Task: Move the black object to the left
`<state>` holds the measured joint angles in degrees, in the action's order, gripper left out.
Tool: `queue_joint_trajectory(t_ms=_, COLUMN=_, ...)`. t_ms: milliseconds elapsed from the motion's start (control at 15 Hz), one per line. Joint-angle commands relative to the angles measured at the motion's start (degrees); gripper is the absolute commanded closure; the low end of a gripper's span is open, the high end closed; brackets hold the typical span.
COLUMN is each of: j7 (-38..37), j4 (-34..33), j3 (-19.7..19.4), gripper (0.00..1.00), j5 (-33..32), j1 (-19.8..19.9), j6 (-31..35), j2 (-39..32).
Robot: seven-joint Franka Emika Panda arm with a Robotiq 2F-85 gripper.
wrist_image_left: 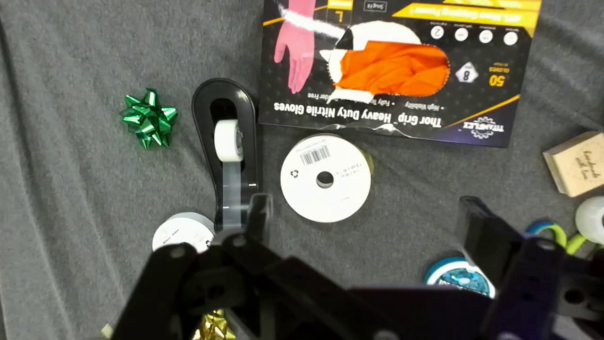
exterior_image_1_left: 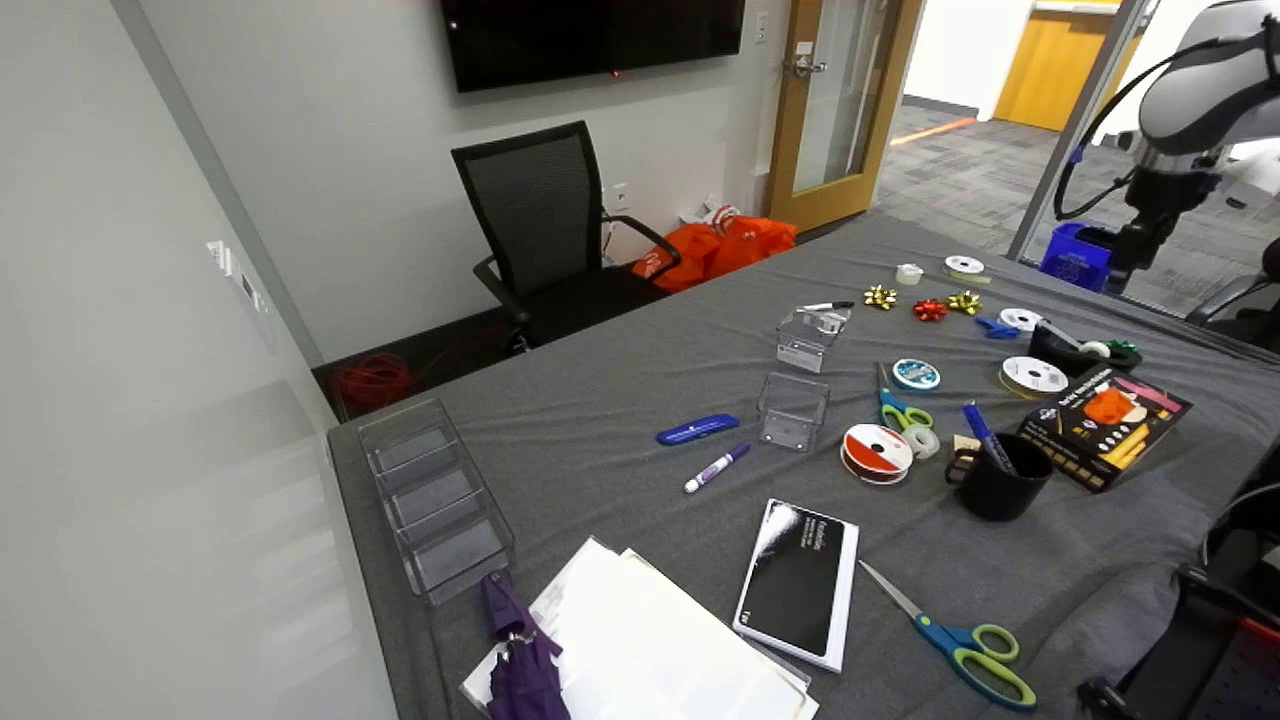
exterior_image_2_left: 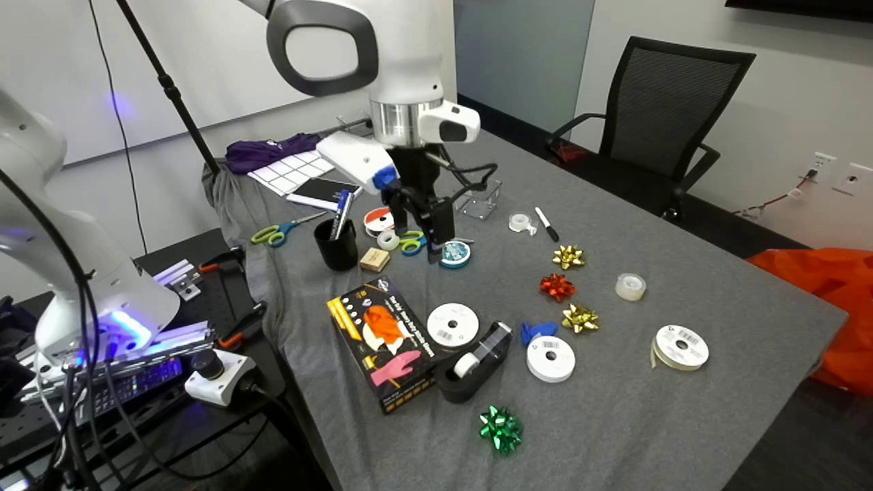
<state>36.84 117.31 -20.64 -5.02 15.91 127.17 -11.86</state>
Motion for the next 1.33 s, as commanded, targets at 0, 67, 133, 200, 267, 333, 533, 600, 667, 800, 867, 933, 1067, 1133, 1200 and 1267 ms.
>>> queue_joint_trajectory(t_ms=0, j7=4.9, j4=-1.4, j3=2.4, gripper=0.00, j5=1.6, j1=4.9, j6=7.3, j2=-6.1)
queue_joint_trajectory(t_ms=67, j7=5.9, j4=-1.5, j3=2.9, gripper=0.00, j5=2.0, j1=5.9, j6=9.0, j2=-7.3)
queue_joint_trajectory(t_ms=133, j7=7.0, j4=-1.9, j3=3.5, gripper=0.00, j5=2.8, j1=7.1, j6=9.7, j2=-8.6)
queue_joint_trajectory(t_ms=200, j7=8.3, j4=-2.3, j3=4.2, gripper=0.00, j5=3.9, j1=8.3, j6=10.0, j2=-9.9)
queue_joint_trajectory(t_ms=267, j7=9.3, j4=-2.8, j3=4.8, gripper=0.00, j5=4.5, j1=9.4, j6=9.6, j2=-11.1)
queue_joint_trajectory(t_ms=333, j7=11.1, j4=-3.4, j3=5.5, gripper=0.00, j5=5.7, j1=10.7, j6=9.2, j2=-12.4)
queue_joint_trajectory(t_ms=533, j7=15.5, j4=-5.8, j3=7.6, gripper=0.00, j5=7.9, j1=13.4, j6=7.5, j2=-16.2)
queue_joint_trajectory(t_ms=600, j7=16.8, j4=-6.7, j3=8.4, gripper=0.00, j5=8.6, j1=14.1, j6=7.3, j2=-17.2)
queue_joint_trajectory(t_ms=667, j7=17.7, j4=-7.6, j3=8.9, gripper=0.00, j5=9.1, j1=14.7, j6=7.2, j2=-18.0)
queue_joint_trajectory(t_ms=800, j7=19.0, j4=-10.0, j3=10.0, gripper=0.00, j5=9.9, j1=15.5, j6=6.3, j2=-19.5)
queue_joint_trajectory(t_ms=867, j7=19.4, j4=-11.3, j3=10.5, gripper=0.00, j5=10.1, j1=15.7, j6=5.5, j2=-20.0)
queue_joint_trajectory(t_ms=933, j7=19.3, j4=-12.4, j3=10.5, gripper=0.00, j5=9.8, j1=15.6, j6=4.9, j2=-20.5)
queue_joint_trajectory(t_ms=1067, j7=19.5, j4=-14.0, j3=9.7, gripper=0.00, j5=7.3, j1=15.0, j6=5.1, j2=-21.1)
queue_joint_trajectory(t_ms=1133, j7=20.3, j4=-14.2, j3=9.4, gripper=0.00, j5=6.2, j1=15.0, j6=6.4, j2=-21.1)
queue_joint_trajectory(t_ms=1200, j7=17.8, j4=-12.2, j3=9.6, gripper=0.00, j5=7.3, j1=14.4, j6=6.6, j2=-20.0)
queue_joint_trajectory(t_ms=1267, j7=17.8, j4=-12.6, j3=9.5, gripper=0.00, j5=7.1, j1=14.4, j6=6.6, j2=-20.1)
